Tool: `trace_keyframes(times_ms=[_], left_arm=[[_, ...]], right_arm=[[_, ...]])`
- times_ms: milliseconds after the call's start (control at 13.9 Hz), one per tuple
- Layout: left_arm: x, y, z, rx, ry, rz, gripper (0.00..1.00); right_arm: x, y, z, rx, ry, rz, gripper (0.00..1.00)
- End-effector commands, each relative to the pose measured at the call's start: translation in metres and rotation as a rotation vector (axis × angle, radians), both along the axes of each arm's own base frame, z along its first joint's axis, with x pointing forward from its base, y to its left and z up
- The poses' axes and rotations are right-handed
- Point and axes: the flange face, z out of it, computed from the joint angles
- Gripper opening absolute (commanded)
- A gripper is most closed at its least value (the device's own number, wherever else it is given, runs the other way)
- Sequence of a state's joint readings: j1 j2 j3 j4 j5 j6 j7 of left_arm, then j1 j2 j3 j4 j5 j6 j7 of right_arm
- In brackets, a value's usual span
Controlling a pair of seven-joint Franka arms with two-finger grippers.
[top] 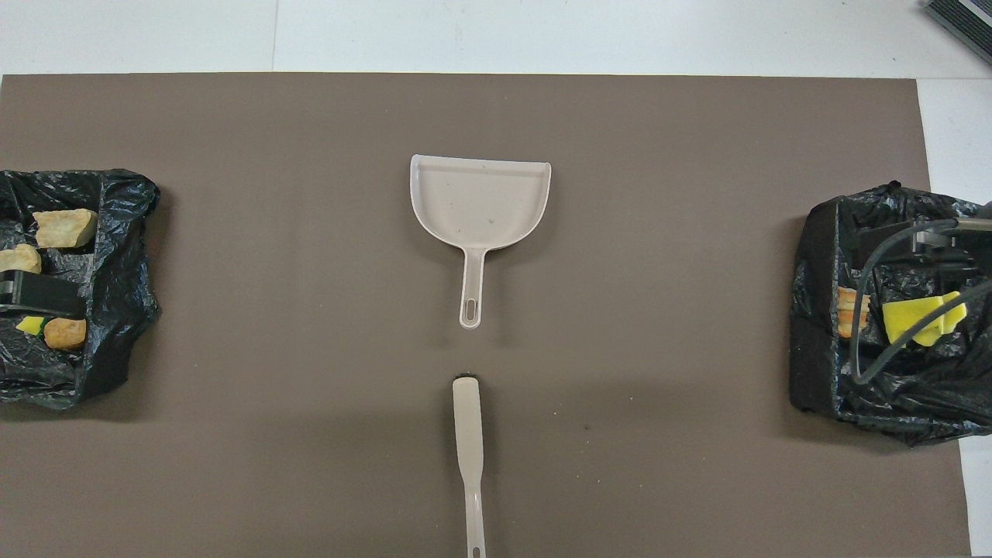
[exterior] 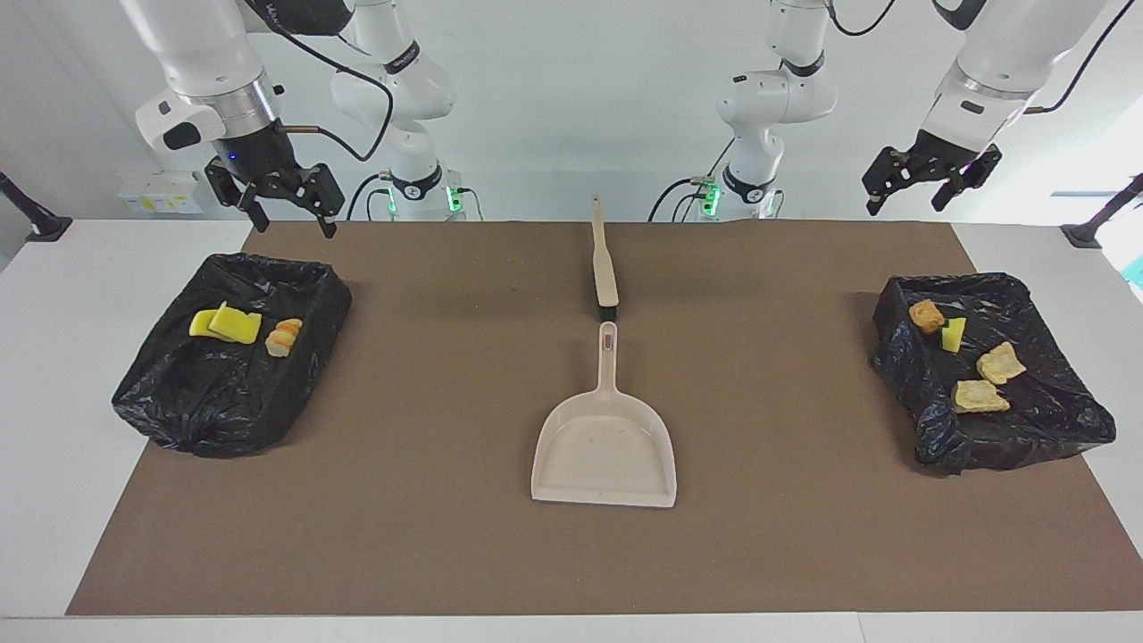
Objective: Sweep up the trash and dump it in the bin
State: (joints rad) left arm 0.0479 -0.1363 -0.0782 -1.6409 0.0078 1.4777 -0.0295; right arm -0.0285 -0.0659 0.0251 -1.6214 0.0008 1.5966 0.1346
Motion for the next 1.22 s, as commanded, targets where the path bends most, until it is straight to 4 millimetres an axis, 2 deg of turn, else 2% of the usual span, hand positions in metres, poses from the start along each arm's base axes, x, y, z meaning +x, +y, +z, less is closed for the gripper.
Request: trace_keyframes(times_ms=[0, 287, 718, 1149], left_arm=[[-0.002, -0.003, 0.027, -0.026, -0.06, -0.002, 1.0], [0.006, -0.004, 0.027, -0.028, -0.114, 0.001, 1.0], [0.002, -0.017, 0.02, -0.03, -0.089, -0.016, 1.0], [-0.001, -0.019, 0.021, -0.029, -0.082, -0.019, 1.0]], right_arm=[[-0.006, -0.002, 0.001, 0.018, 0.001, 0.006, 1.0], [-0.006, -0.002, 0.001, 0.018, 0.002, 0.006, 1.0], [-0.006, -0.002, 0.001, 0.018, 0.003, 0.006, 1.0], [-0.006, -0.002, 0.001, 0.018, 0.002, 0.006, 1.0]])
